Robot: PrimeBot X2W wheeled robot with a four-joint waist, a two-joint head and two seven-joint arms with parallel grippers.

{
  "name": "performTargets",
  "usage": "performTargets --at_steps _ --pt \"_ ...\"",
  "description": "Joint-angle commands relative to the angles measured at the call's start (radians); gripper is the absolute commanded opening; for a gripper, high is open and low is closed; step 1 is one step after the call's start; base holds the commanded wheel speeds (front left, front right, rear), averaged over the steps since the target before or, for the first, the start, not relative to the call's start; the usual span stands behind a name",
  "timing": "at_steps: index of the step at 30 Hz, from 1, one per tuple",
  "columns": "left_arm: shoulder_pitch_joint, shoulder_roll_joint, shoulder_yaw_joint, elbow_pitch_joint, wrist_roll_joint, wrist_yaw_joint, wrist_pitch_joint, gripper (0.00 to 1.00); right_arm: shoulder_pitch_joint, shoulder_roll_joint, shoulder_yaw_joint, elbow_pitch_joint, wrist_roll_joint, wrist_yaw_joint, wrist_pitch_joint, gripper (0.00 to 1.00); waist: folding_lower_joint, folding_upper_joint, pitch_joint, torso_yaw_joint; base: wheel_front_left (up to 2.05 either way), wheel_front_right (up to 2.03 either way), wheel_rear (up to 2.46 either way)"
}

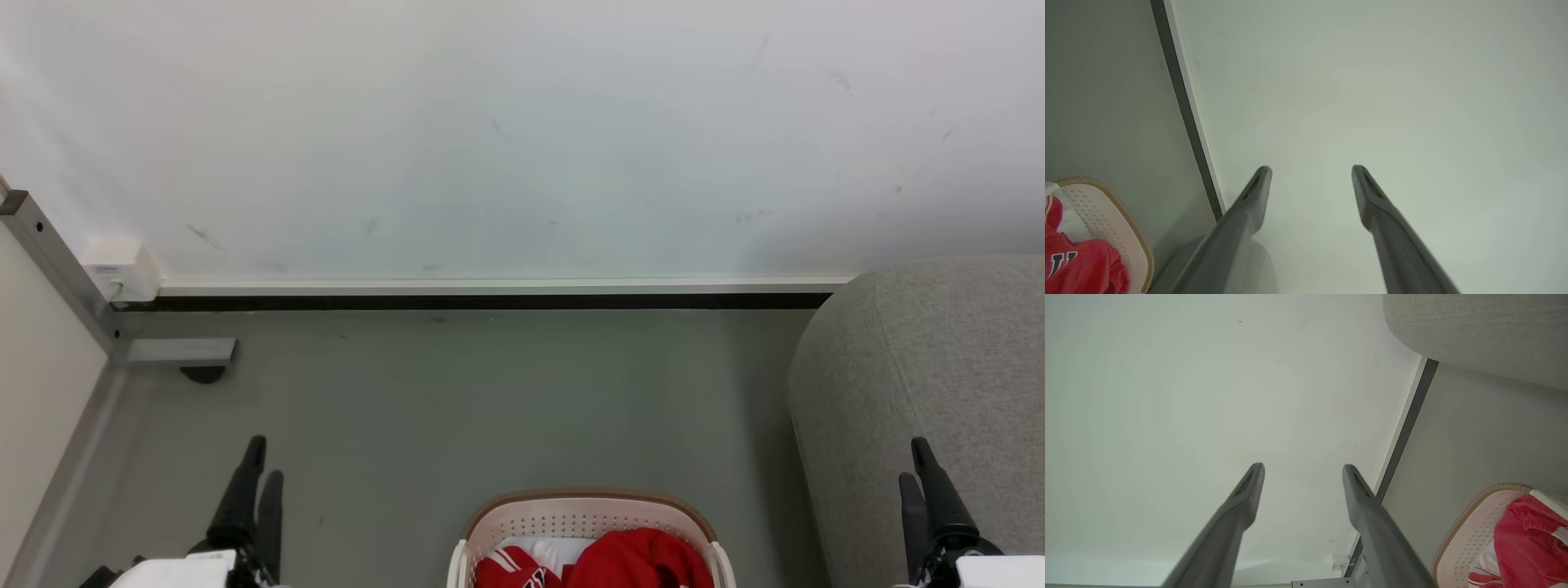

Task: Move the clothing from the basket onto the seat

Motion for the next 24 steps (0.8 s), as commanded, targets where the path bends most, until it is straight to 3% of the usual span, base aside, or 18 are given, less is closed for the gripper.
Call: performTargets --at_steps 1,10,24 --pt "-0.022 0.008 -0.005 -0.027 0.018 -0.008 -0.015 1.00 -0.030 0.001 -0.002 -0.019 -0.022 0.000 -0.008 1.00 0.0000 0.0000 0.001 0.000 0.00 0.00 0.00" --pt "-0.028 0.008 -0.005 -0.063 0.161 -0.014 -0.057 1.00 -0.037 0.029 -0.032 -0.038 -0.144 0.000 -0.018 1.00 0.0000 0.0000 0.005 0.000 0.00 0.00 0.00" --pt "-0.013 0.008 -0.017 -0.099 0.440 -0.023 -0.109 1.00 -0.024 0.065 -0.054 -0.040 -0.466 -0.001 -0.030 1.00 0.0000 0.0000 -0.003 -0.003 0.00 0.00 0.00"
